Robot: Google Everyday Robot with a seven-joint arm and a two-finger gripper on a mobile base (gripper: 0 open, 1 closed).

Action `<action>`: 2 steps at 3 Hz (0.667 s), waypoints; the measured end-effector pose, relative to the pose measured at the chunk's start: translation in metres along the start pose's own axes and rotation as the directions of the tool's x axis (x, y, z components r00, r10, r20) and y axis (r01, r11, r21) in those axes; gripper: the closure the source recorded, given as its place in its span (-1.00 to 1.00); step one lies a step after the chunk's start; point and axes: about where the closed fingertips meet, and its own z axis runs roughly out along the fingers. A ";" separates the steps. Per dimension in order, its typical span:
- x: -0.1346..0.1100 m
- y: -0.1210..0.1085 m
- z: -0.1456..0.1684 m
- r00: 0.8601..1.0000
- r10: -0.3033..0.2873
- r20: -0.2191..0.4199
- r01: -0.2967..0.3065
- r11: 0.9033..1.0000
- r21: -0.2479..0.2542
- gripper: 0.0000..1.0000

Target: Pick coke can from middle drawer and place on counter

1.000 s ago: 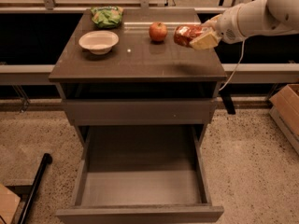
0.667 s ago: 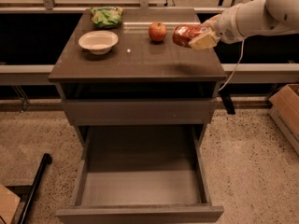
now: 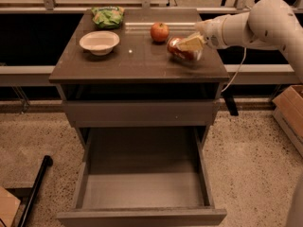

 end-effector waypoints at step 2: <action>0.008 -0.011 0.035 0.990 0.120 0.074 -0.119 0.993 -0.011 -1.00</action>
Offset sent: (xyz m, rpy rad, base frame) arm 0.0384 0.0057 -0.0269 0.2029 0.0599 -0.0283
